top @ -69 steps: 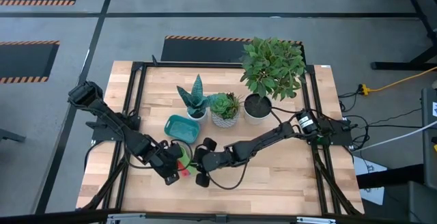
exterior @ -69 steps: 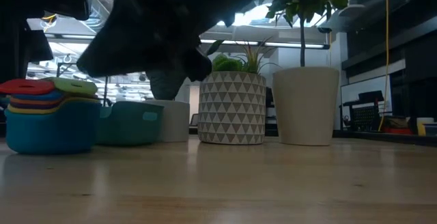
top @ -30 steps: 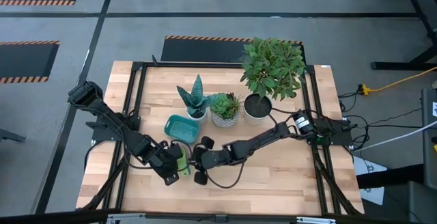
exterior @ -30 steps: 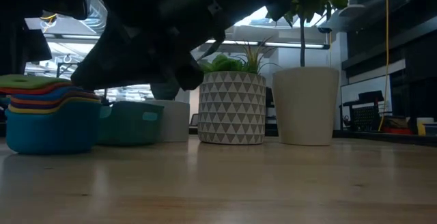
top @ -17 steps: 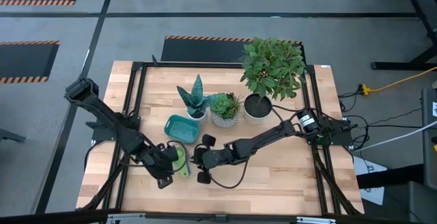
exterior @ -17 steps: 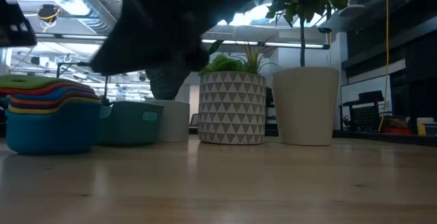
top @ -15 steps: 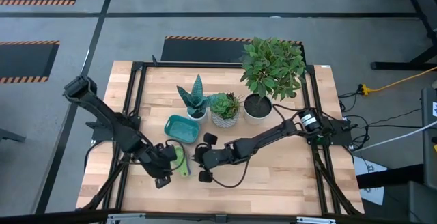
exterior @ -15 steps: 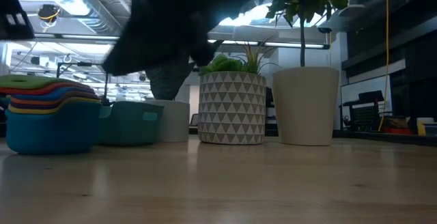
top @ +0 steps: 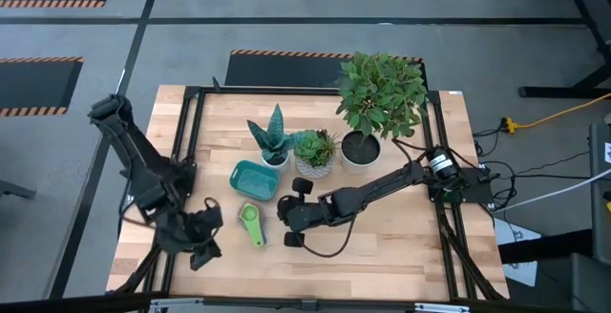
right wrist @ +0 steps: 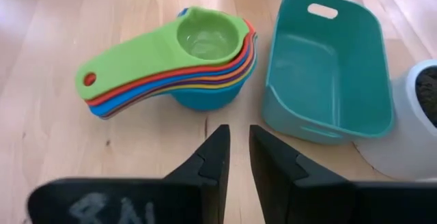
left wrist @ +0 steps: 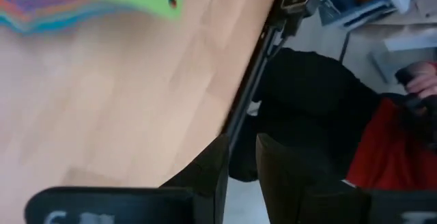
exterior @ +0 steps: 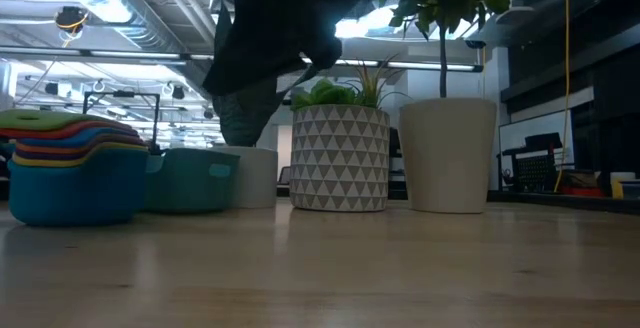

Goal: Nest measuring cups in basket
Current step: Put the stacked measuring cups into the blue bin

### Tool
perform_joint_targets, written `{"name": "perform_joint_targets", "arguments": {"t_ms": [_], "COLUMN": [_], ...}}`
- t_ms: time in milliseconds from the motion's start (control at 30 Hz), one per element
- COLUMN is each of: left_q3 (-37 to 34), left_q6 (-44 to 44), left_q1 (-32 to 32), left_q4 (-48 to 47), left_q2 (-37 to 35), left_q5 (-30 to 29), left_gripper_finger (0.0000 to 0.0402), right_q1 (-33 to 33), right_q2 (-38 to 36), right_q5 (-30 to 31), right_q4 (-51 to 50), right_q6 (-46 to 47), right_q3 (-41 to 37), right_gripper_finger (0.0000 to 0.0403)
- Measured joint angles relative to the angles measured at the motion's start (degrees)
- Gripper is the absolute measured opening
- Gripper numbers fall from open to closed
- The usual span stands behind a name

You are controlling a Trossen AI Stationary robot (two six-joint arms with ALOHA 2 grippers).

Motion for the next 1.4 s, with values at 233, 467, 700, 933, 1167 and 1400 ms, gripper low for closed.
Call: {"name": "perform_joint_targets", "arguments": {"t_ms": [233, 467, 700, 933, 1167, 1400], "left_q3": [0.00, -0.02, -0.02, -0.02, -0.02, -0.02], "left_q6": [-8.97, -11.42, -15.32, -15.65, -16.07, -15.88], "left_q1": [-4.43, -4.46, -4.46, -4.44, -4.46, -4.46], "left_q4": [0.18, 0.53, 1.64, 2.78, 2.74, 2.96], "left_q2": [5.17, 6.79, 6.74, 6.74, 6.74, 6.74], "left_q5": [-3.43, -0.49, 2.74, 2.86, 2.86, 1.97], "left_gripper_finger": [0.0069, 0.0069, 0.0069, 0.0071, 0.0084, 0.0098], "right_q1": [-0.02, 0.00, 0.00, -0.02, -0.01, -0.02], "right_q2": [0.00, 0.00, 0.00, 0.00, 0.00, 0.02], "right_q5": [0.23, 0.21, 0.21, 0.17, 0.14, 0.12], "right_q4": [-0.06, 0.18, 0.27, 0.29, 0.27, 0.21], "right_q6": [-0.03, -1.24, -1.08, 0.51, 0.39, 0.25], "right_q3": [0.00, 0.00, 0.00, 0.00, 0.00, 0.00], "right_gripper_finger": [0.0062, 0.0062, 0.0062, 0.0062, 0.0062, 0.0062]}}
